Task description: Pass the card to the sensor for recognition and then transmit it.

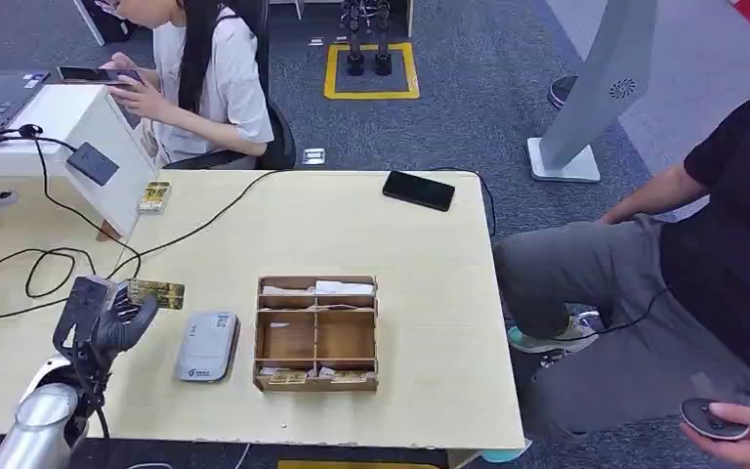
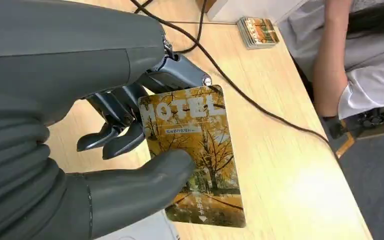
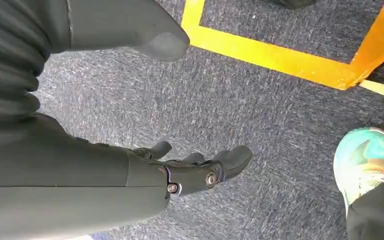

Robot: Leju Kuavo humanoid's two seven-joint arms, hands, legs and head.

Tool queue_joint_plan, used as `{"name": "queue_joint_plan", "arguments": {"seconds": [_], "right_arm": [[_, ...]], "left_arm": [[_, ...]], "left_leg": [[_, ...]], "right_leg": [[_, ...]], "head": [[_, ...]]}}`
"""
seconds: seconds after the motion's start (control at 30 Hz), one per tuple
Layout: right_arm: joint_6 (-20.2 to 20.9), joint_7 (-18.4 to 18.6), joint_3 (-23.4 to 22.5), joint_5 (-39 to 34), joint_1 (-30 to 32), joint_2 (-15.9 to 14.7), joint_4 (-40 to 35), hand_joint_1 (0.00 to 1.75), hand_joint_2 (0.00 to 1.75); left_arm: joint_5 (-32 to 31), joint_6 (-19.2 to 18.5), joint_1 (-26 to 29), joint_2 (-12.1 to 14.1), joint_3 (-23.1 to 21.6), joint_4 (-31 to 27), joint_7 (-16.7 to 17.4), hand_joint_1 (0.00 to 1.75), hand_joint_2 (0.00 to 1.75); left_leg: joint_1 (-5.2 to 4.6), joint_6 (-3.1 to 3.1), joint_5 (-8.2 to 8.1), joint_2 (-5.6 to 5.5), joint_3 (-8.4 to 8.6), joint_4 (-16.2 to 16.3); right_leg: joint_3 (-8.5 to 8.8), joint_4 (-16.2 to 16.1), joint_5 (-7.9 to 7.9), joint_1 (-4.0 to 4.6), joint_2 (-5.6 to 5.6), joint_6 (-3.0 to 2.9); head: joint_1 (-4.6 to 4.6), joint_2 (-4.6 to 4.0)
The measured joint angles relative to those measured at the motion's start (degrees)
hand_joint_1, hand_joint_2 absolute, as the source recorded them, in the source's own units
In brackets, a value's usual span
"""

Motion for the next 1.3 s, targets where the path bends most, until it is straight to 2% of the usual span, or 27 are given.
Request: {"name": "queue_joint_plan", "arguments": {"seconds": [0.47, 0.8, 1.3], "right_arm": [[0.02, 0.02, -0.26, 0.22, 0.25, 0.02, 0.00, 0.00, 1.75], [0.09, 0.44, -0.26, 0.68, 0.23, 0.02, 0.00, 0.00, 1.75], [0.09, 0.96, -0.26, 1.55, 0.12, 0.02, 0.00, 0.00, 1.75]], "left_arm": [[-4.79, 1.07, 7.33, -0.77, 0.13, 0.00, 2.01, 1.75, 1.75], [-5.22, -0.04, 8.41, -0.96, 0.15, -0.26, 2.97, 1.75, 1.75], [-7.19, 1.42, 7.75, -2.34, 0.15, -0.26, 4.04, 1.75, 1.75]], "left_leg": [[0.00, 0.00, 0.00, -0.01, -0.01, -0.02], [0.00, -0.01, 0.00, -0.03, 0.00, -0.02], [0.00, -0.05, 0.03, -0.03, 0.02, -0.03]], "right_leg": [[-0.03, 0.00, -0.03, 0.00, 0.00, -0.03], [-0.01, 0.01, -0.03, 0.00, -0.04, -0.03], [-0.01, 0.02, -0.02, 0.00, -0.04, -0.04]], "head": [[0.00, 0.00], [0.00, 0.00], [0.00, 0.00]]}}
